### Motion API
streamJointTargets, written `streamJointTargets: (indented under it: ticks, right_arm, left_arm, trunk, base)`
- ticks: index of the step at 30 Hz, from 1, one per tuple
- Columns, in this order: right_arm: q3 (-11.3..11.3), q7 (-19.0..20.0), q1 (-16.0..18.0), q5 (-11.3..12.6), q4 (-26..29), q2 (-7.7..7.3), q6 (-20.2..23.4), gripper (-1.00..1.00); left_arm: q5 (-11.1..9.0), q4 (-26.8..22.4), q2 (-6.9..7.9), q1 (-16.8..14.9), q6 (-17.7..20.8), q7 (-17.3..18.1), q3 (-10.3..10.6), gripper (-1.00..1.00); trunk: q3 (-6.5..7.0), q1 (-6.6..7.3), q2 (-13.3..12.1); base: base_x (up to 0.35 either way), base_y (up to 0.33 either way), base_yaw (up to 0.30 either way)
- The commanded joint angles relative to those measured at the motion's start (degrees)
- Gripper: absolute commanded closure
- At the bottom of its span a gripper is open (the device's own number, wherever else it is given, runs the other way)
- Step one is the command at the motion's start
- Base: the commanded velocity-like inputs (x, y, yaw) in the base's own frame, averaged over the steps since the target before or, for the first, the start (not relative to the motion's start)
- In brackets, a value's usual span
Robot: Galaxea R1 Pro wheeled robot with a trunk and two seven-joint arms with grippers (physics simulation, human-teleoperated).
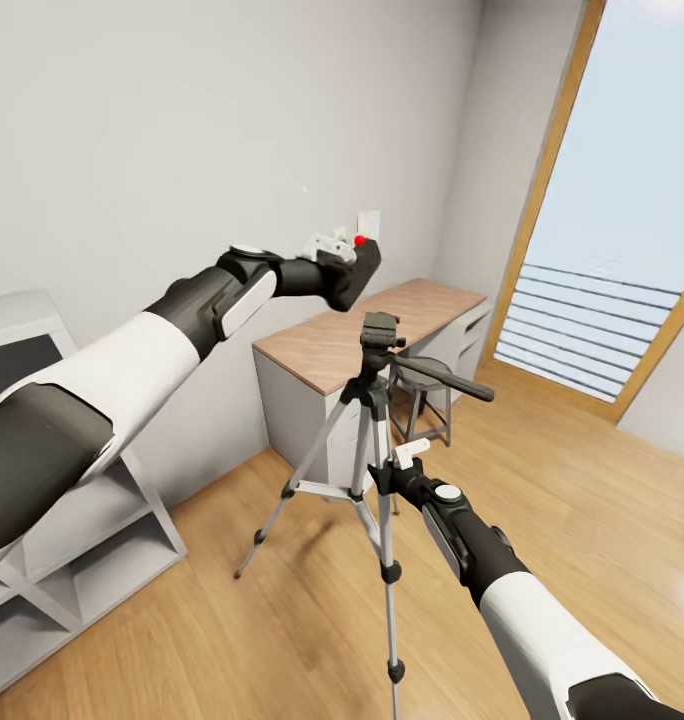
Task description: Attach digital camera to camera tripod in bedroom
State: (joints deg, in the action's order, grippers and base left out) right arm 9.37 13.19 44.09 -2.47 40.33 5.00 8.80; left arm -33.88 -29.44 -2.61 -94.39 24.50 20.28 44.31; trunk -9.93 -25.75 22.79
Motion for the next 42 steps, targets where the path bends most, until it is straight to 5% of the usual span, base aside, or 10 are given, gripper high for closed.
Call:
streamJointTargets:
  ticks: [1,7,15,20,21,22,28,42]
  right_arm:
    - [0.0,0.2,0.0,-0.2,0.1,0.01,0.3,1.00]
    - [0.0,0.2,0.0,-0.2,0.1,0.01,0.3,1.00]
    - [-0.1,0.2,0.0,-0.3,0.1,-0.03,0.3,1.00]
    - [-0.1,0.3,0.0,-0.5,0.1,-0.14,0.4,1.00]
    - [0.0,0.8,0.0,-1.5,0.3,-1.45,0.3,1.00]
    - [0.0,1.3,0.0,-1.8,0.4,-2.26,0.3,1.00]
    - [0.1,7.5,0.0,-3.7,0.5,-4.58,0.3,1.00]
    - [0.1,11.0,0.0,-5.1,0.5,-5.69,0.2,1.00]
  left_arm:
    - [-0.5,-0.1,0.01,-0.1,0.2,-0.6,0.2,1.00]
    - [-0.8,-0.9,-0.10,-0.1,0.5,-3.1,0.3,1.00]
    - [-0.6,-6.0,-0.09,-0.1,11.6,-3.4,0.8,1.00]
    - [-0.6,-14.7,2.26,-0.1,13.9,-3.2,1.1,1.00]
    - [-0.8,-23.2,5.08,-0.1,15.0,-3.1,1.1,1.00]
    - [-0.9,-25.3,5.99,-0.1,15.4,-3.1,1.1,1.00]
    - [-1.2,-29.5,8.93,-0.1,17.0,-2.9,1.1,1.00]
    - [-1.2,-30.2,9.64,-0.1,17.5,-2.8,1.1,1.00]
  trunk:
    - [-0.12,-0.03,0.1]
    - [-0.12,-0.03,0.1]
    - [-0.12,-0.03,0.1]
    - [-0.12,-0.03,0.1]
    - [-0.12,-0.03,0.1]
    - [-0.12,-0.03,0.1]
    - [-0.12,-0.03,0.1]
    - [-0.12,-0.03,0.1]
  base:
    - [0.000,0.000,0.000]
    - [0.000,0.000,0.000]
    - [0.000,0.000,0.000]
    - [0.000,0.000,0.000]
    - [0.000,0.000,0.000]
    - [0.000,0.000,0.000]
    - [0.000,0.000,0.000]
    - [0.000,0.000,0.000]
